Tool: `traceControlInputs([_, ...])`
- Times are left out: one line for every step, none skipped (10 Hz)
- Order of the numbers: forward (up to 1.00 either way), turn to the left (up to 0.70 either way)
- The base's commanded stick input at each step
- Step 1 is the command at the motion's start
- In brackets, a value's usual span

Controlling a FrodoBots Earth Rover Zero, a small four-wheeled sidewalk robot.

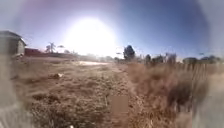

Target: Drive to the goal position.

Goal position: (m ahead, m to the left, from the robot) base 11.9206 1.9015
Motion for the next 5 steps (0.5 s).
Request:
traceControlInputs([0.5, 0.0])
traceControlInputs([0.5, 0.0])
traceControlInputs([0.5, 0.0])
traceControlInputs([0.5, 0.0])
traceControlInputs([0.5, 0.0])
